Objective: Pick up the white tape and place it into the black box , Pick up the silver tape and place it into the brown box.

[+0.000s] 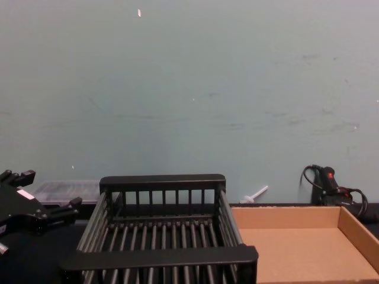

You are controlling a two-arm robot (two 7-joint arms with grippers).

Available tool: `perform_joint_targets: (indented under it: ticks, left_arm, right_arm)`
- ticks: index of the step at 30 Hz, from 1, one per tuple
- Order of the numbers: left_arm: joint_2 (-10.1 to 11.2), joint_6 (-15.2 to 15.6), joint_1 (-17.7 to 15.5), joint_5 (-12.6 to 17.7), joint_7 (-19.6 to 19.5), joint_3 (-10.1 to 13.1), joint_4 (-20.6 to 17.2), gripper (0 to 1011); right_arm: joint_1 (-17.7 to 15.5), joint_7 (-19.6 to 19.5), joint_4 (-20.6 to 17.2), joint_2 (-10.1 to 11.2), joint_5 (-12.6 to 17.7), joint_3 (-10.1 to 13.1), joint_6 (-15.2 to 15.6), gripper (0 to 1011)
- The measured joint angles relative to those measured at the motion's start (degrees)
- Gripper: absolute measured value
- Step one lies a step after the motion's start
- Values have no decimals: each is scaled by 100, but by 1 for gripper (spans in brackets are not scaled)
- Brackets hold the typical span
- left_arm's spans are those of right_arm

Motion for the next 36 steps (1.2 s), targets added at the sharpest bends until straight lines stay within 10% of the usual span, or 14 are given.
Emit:
perform_joint_targets:
  ticks: [36]
  left_arm:
    - [0,0,0,0,0,0,0,1001]
  right_arm:
    - [-40,336,113,-394,-520,172,146,1002]
